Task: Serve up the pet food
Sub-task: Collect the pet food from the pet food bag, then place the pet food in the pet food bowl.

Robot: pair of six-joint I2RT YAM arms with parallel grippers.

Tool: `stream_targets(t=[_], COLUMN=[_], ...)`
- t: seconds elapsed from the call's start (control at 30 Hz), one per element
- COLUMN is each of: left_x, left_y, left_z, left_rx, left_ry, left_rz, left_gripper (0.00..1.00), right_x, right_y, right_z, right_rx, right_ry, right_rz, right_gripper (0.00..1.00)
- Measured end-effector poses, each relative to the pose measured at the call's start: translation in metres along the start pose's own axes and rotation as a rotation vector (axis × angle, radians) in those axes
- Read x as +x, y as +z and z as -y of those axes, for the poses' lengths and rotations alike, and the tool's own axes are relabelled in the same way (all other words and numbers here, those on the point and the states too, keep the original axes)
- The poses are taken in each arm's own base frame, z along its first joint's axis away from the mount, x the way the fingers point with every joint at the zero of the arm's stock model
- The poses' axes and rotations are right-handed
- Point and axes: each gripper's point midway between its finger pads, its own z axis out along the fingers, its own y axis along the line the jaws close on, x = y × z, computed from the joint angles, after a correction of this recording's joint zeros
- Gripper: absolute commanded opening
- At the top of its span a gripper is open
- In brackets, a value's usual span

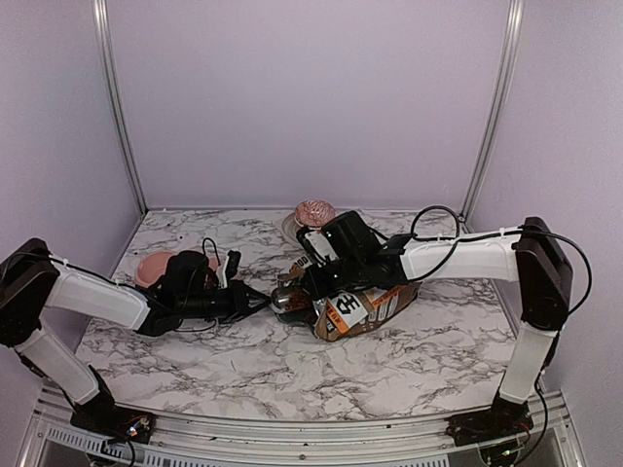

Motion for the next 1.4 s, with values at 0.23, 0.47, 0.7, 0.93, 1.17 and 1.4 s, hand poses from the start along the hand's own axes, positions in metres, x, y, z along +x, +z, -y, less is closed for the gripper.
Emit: stream_targets(t=[0.23,0.47,0.7,0.93,1.17,1.4], left_x=[0.004,0.003,-0.002,-0.002,-0.001,-0.01], left_y=[-0.005,-0.009,-0.016,-0.02,-0.024,-0.029], left_z=[-0.003,-0.001,0.001,-0.001,0.002,0.002], left_rx=[-0.005,0.002,0.014,0.022,0.044,0.059], left_ry=[-0.006,-0.011,-0.031,-0.043,-0.044,-0.051], left_rz=[-0.004,0.003,0.019,0.012,-0.003,0.009], left_gripper=[0.0,0.0,0.0,0.0,0.0,0.0], right_x=[-0.002,-0.002,-0.002,-0.002,-0.004,-0.009], right_y=[0.0,-0.001,-0.001,-0.001,-0.001,-0.005], right_z=[0.001,0.002,0.002,0.001,0.0,-0.001], right_rx=[0.01,0.014,0.014,0.006,0.001,-0.002], right_ry=[0.0,0.0,0.003,0.009,0.012,0.016], right_rz=[0.004,0.004,0.004,0.004,0.006,0.006], right_gripper=[0.0,0.0,0.0,0.0,0.0,0.0])
